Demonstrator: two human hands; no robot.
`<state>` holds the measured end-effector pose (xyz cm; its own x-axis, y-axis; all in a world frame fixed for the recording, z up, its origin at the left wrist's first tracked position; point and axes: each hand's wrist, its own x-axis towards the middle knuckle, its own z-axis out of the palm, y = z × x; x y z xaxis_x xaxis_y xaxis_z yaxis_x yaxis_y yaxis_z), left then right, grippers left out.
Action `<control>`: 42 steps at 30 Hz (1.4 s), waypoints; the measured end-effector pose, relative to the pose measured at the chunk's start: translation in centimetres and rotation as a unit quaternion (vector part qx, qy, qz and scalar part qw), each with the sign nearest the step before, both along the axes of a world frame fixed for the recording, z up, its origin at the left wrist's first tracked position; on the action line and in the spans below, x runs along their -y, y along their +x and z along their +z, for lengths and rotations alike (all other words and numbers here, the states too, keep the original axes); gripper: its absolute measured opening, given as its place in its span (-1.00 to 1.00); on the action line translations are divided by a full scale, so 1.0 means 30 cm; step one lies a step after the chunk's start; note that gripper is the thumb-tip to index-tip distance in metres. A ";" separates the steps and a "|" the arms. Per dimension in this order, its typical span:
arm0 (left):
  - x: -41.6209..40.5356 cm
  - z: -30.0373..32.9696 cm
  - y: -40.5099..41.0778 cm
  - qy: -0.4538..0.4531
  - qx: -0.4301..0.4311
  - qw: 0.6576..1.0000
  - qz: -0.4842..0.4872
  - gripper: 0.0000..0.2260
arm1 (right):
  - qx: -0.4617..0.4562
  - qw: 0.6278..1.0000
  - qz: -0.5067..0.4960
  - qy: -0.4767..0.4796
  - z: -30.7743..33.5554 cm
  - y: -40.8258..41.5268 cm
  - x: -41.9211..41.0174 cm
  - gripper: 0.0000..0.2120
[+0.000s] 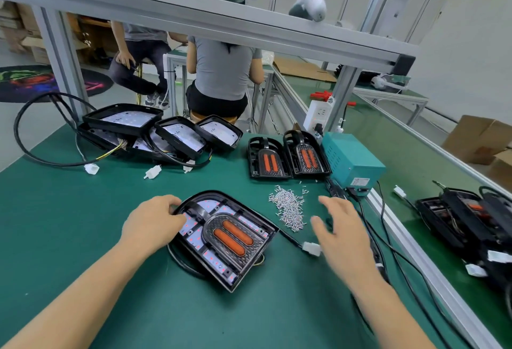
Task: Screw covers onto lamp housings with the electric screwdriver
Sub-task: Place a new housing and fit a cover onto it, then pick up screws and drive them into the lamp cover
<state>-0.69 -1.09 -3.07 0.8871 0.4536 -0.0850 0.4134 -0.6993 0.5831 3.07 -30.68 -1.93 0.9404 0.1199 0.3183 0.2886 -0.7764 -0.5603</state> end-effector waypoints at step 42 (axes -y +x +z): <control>0.510 0.048 0.416 0.238 0.006 0.912 -0.334 -0.80 | -0.262 0.939 -0.168 -0.148 -0.066 0.245 0.239 -0.53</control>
<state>11.78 -16.38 -1.62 0.9788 -0.2047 -0.0069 -0.2014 -0.9681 0.1488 10.42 -37.86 -3.90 0.9590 -0.2019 -0.1991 -0.2560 -0.9183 -0.3019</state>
